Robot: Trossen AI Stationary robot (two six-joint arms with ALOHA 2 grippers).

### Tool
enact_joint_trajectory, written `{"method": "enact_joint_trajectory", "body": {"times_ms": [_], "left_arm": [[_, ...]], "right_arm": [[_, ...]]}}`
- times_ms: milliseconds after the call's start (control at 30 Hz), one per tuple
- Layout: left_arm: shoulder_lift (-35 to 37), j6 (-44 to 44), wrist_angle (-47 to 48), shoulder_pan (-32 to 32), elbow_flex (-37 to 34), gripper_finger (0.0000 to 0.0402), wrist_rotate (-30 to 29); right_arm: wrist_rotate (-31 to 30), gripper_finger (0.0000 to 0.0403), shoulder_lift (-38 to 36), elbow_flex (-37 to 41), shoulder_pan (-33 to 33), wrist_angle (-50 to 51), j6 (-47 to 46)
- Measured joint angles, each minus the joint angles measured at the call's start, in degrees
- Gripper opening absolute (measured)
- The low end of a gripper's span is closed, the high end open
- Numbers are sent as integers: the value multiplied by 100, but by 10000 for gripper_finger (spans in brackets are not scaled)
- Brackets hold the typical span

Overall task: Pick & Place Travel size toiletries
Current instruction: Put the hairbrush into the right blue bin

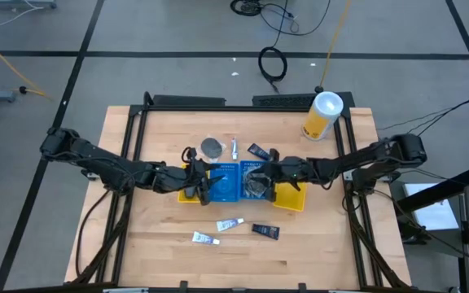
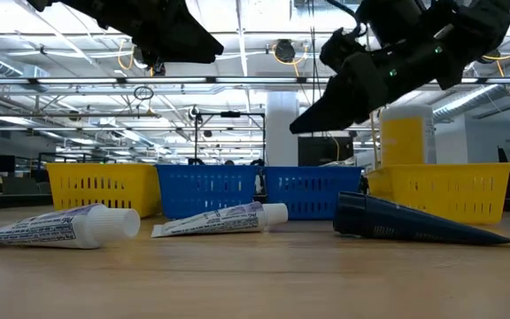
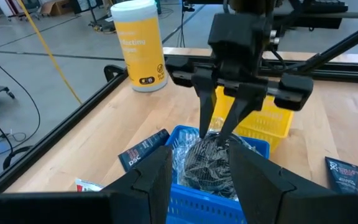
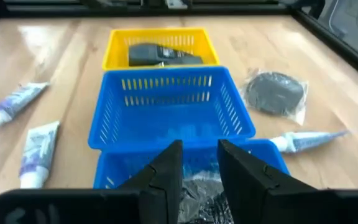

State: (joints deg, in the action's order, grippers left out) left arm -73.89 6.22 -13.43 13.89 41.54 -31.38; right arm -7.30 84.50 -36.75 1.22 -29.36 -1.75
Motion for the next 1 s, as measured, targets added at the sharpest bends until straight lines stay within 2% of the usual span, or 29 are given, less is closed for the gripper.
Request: {"method": "enact_joint_trajectory", "body": {"times_ms": [300,400,467,567,667,767,900,1000], "left_arm": [[0,100,0,-15,0,159,-19],[0,363,67,-93,0,159,-243],[0,589,248,-224,0,159,-483],[0,1011,692,-611,0,159,-546],[0,1448,1245,-1149,0,159,-214],[0,1789,1689,-1754,0,159,450],[0,1853,1915,-2522,-2,159,1424],[0,1834,1986,-3000,-2,159,1837]], "right_arm": [[196,93,-806,0,170,-44,156],[306,93,-1010,0,241,24,162],[300,93,-1112,0,298,153,240],[298,93,-1188,0,381,315,287],[296,93,-1188,0,466,332,301],[295,93,-1188,0,542,358,389],[294,93,-1188,0,617,413,429],[293,93,-1188,0,647,413,474]]}}
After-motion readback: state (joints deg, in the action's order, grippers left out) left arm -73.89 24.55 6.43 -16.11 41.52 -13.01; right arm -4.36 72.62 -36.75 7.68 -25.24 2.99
